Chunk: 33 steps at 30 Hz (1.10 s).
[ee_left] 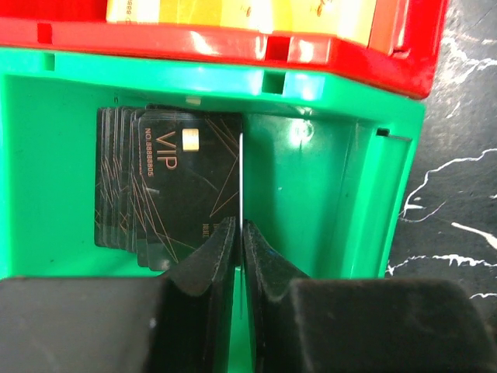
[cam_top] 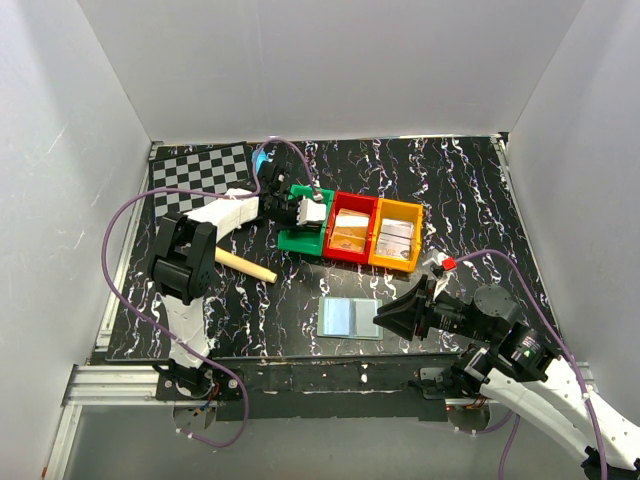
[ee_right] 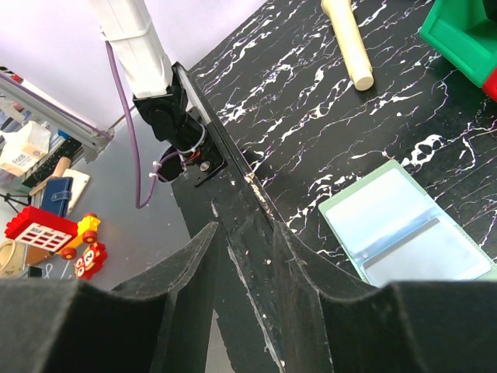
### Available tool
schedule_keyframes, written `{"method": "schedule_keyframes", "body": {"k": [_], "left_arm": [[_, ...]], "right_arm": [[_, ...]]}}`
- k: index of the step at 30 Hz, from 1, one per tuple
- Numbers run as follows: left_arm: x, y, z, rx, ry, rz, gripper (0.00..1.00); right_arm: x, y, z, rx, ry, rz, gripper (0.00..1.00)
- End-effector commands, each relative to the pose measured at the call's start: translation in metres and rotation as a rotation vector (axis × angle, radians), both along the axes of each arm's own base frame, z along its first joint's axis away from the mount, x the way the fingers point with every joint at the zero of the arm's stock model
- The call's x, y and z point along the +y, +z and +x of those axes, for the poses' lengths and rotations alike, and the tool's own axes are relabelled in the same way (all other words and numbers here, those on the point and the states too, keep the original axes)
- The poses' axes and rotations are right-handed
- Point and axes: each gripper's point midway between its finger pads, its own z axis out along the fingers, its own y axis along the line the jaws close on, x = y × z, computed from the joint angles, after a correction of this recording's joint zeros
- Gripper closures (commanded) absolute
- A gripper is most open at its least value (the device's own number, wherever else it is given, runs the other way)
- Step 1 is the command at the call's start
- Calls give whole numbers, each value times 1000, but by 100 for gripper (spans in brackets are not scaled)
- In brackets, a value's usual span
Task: Take the credit cards out of the card holder
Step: Place the credit card in the storage box.
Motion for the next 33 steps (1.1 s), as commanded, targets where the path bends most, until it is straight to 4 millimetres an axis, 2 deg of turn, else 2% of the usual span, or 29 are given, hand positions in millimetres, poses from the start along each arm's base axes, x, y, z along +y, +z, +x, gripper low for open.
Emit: {"method": "schedule_keyframes", "body": {"k": [1, 7, 13, 27, 29, 30, 33], "left_arm": [[6, -1, 7, -29, 21, 43, 90], [5, -1, 7, -32, 25, 45, 90], [2, 4, 9, -52, 32, 43, 80], [-5, 23, 17, -112, 56, 20, 78], [-6, 27, 20, -131, 64, 17, 71], [-7, 28, 20, -136, 66, 16, 64], [-8, 33, 20, -148, 65, 11, 61]], "right_arm": [[2, 4, 3, -32, -1, 17, 58], [1, 5, 1, -31, 2, 19, 57], [1, 4, 2, -29, 1, 16, 57], [2, 4, 1, -26, 3, 19, 57], [2, 4, 1, -25, 5, 18, 57], [2, 4, 1, -23, 8, 19, 57], [2, 4, 0, -22, 9, 22, 57]]}}
